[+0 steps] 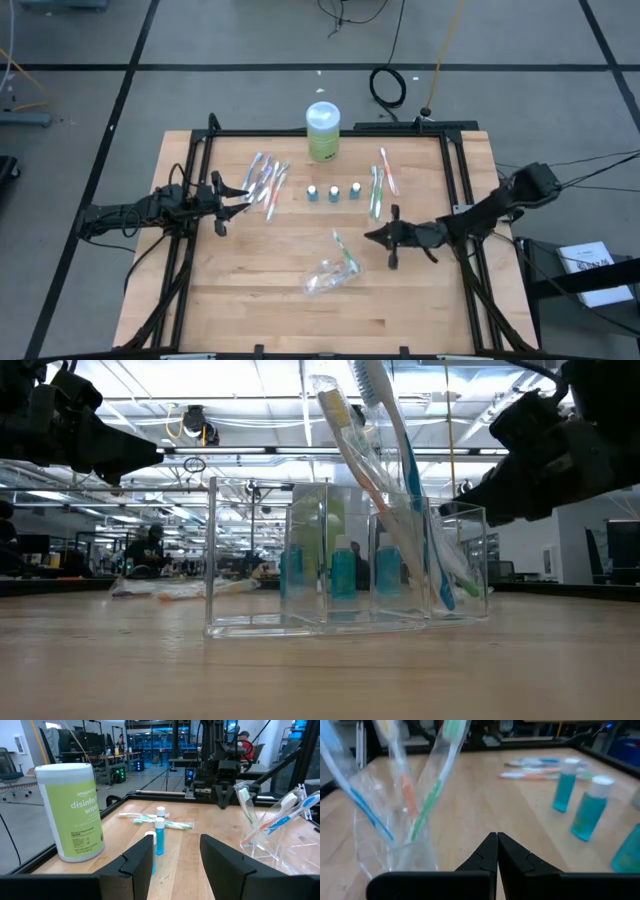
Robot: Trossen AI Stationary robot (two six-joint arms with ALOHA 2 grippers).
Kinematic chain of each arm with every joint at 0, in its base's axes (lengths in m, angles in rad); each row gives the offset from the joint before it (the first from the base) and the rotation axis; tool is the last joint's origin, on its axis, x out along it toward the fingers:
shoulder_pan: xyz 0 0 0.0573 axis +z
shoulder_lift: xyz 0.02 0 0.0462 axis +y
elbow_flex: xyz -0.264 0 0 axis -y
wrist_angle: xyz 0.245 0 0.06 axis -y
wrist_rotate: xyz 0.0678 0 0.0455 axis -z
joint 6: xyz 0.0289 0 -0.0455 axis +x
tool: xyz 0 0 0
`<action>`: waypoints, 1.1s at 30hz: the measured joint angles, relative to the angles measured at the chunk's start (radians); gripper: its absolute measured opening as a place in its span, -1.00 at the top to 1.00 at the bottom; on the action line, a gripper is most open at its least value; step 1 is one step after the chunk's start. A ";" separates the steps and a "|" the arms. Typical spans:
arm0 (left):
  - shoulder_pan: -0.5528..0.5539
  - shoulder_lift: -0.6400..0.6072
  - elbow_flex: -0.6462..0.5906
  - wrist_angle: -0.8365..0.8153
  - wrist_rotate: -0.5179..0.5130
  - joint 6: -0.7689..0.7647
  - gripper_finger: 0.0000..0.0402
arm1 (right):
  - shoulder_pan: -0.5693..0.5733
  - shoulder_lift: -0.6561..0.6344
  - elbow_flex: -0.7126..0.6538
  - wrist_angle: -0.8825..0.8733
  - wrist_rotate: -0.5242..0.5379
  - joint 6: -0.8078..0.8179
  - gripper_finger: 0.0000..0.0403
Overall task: Pick & Place toothbrushing station
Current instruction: Adjust the transparent organizer
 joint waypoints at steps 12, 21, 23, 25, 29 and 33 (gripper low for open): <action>0.000 0.000 0.000 0.000 0.000 0.000 0.17 | -0.018 0.205 0.127 0.012 -0.084 0.008 1.00; 0.000 0.000 0.000 0.000 0.000 0.000 0.17 | -0.017 0.231 0.151 0.024 -0.176 0.023 1.00; 0.000 0.000 0.000 0.000 0.000 0.000 0.17 | -0.017 0.231 0.151 0.032 -0.209 0.036 1.00; 0.000 0.000 0.000 0.000 0.000 0.000 0.17 | -0.016 0.231 0.151 0.030 -0.243 0.049 1.00; 0.000 0.000 0.000 0.000 0.000 0.000 0.17 | -0.003 0.231 0.151 0.030 -0.286 0.068 1.00; 0.000 0.000 0.000 0.000 0.000 0.000 0.17 | 0.021 0.231 0.151 0.030 -0.290 0.091 1.00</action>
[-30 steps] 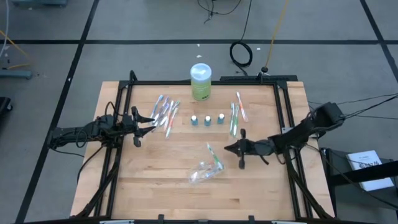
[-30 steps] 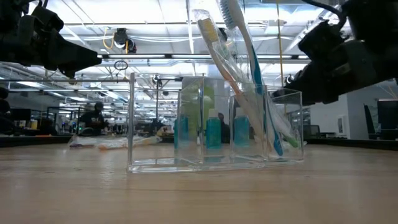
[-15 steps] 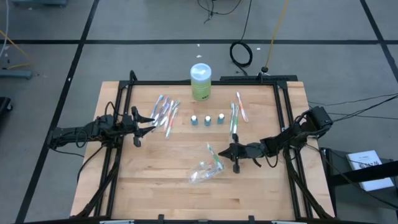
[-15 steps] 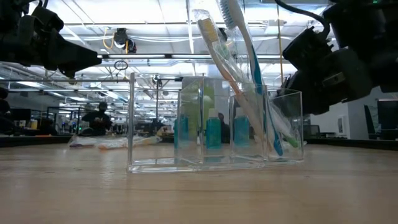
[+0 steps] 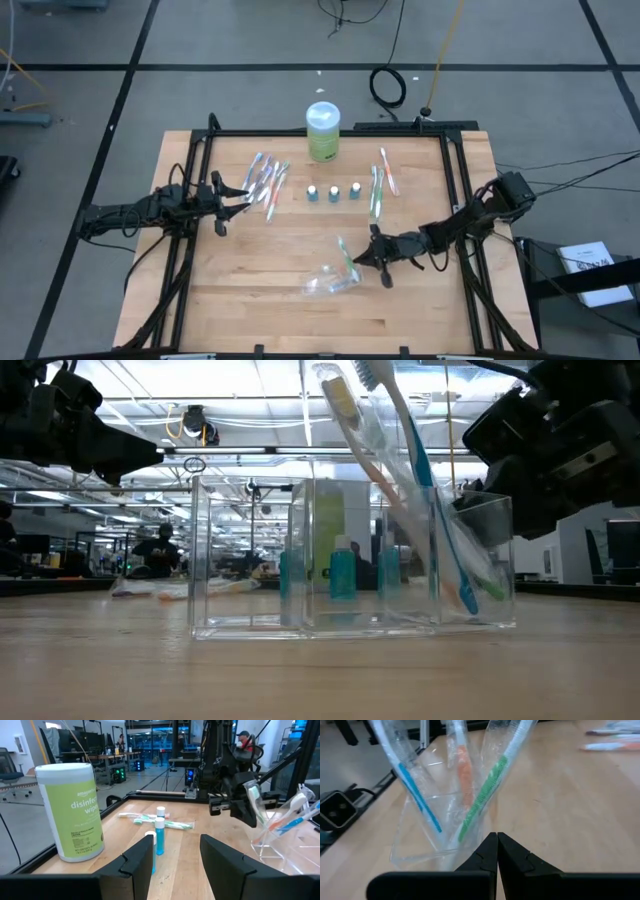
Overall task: Pick & Place toothbrushing station
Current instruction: Adjust the transparent organizer
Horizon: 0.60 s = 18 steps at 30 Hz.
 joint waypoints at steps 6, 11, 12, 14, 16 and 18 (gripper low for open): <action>0.000 0.000 0.000 0.000 0.000 0.000 0.17 | 0.039 0.000 0.000 0.002 -0.001 0.024 1.00; 0.000 0.000 0.000 0.000 0.000 0.000 0.17 | 0.067 0.000 0.000 0.015 0.002 0.029 1.00; 0.000 0.000 0.000 0.000 0.000 0.000 0.17 | 0.071 0.000 0.000 0.021 0.002 0.029 1.00; 0.000 0.000 0.000 0.000 0.000 0.000 0.17 | 0.076 0.000 0.000 0.037 0.001 0.029 1.00; 0.000 0.000 0.000 0.000 0.000 0.000 0.17 | 0.080 0.000 0.000 0.040 0.002 0.029 1.00; 0.000 0.000 0.000 0.000 0.000 0.000 0.17 | 0.080 0.000 0.000 0.039 0.015 0.029 1.00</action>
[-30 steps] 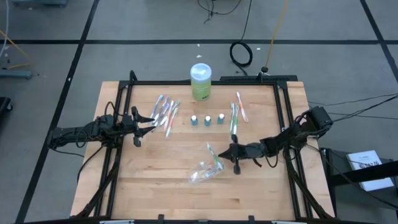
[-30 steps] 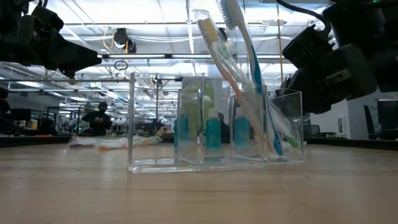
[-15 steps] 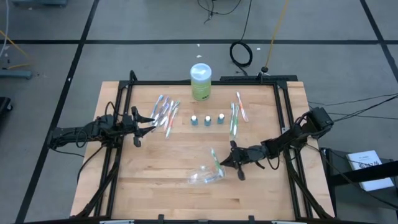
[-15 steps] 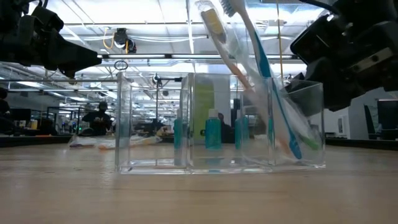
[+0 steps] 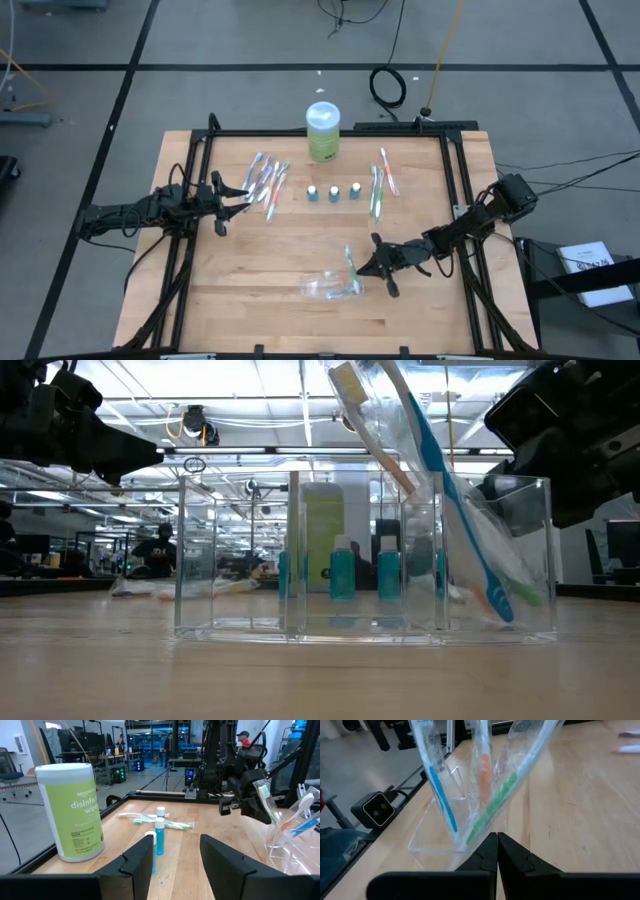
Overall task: Pick & Place toothbrushing station
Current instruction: Adjust the transparent organizer, then put the orange toothbrush into the transparent organizer
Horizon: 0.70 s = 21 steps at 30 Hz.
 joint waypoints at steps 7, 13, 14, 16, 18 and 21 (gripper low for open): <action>0.000 0.000 0.000 0.000 0.000 0.000 0.17 | -0.050 -0.133 -0.001 -0.181 0.270 -0.070 1.00; 0.000 0.000 0.000 0.000 0.000 0.000 0.17 | -0.181 -0.404 0.011 -0.547 0.407 -0.075 0.96; 0.000 0.000 0.000 0.000 0.000 0.000 0.17 | -0.208 -0.448 0.024 -0.640 0.407 -0.066 0.91; 0.000 0.000 0.000 0.000 0.000 0.000 0.17 | -0.267 -0.521 0.062 -0.836 0.405 -0.034 0.78; 0.000 0.000 0.000 0.000 0.000 0.000 0.17 | -0.333 -0.566 0.110 -1.025 0.406 0.009 0.60; 0.000 0.000 0.000 0.000 0.000 0.000 0.17 | -0.450 -0.587 0.188 -1.250 0.402 0.071 0.30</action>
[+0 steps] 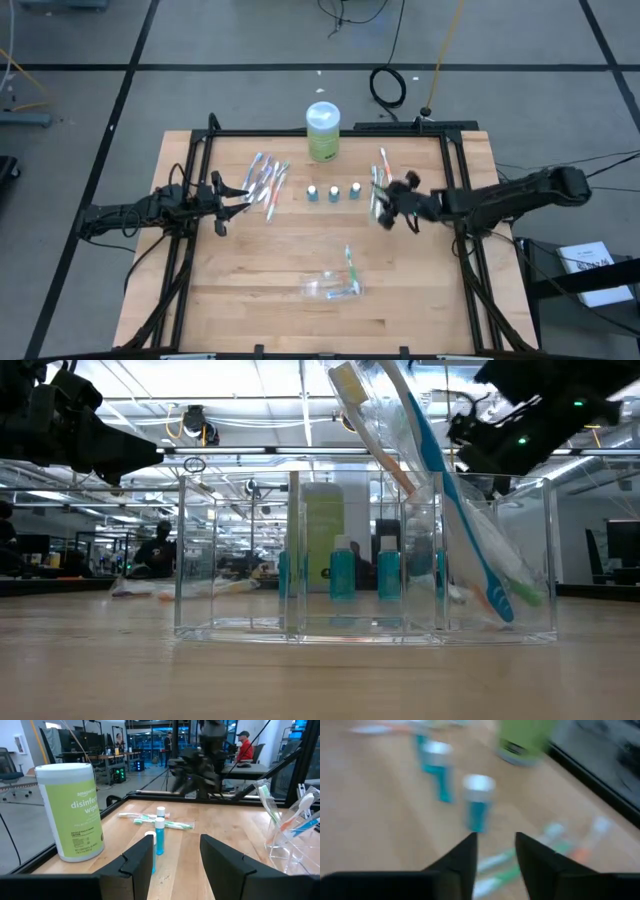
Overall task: Pick & Place toothbrushing station
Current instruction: Put the orange toothbrush into the transparent organizer
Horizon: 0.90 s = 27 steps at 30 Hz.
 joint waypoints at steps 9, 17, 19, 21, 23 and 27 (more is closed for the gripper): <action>0.000 0.000 0.000 0.000 0.000 0.000 0.17 | -0.416 0.166 0.118 -0.195 -0.347 0.027 0.00; 0.000 0.000 0.000 0.000 0.000 0.000 0.17 | -0.566 0.294 0.118 -0.192 -0.441 -0.053 0.09; 0.000 0.000 0.000 0.000 0.000 0.000 0.17 | -0.576 0.320 0.118 -0.165 -0.441 -0.068 0.09; 0.000 0.000 0.000 0.000 0.000 0.000 0.17 | -0.581 0.344 0.118 -0.139 -0.441 -0.074 0.08; 0.000 0.000 0.000 0.000 0.000 0.000 0.17 | -0.581 0.369 0.118 -0.109 -0.441 -0.080 0.07; 0.000 0.000 0.000 0.000 0.000 0.000 0.17 | -0.584 0.417 0.118 -0.071 -0.434 -0.099 0.08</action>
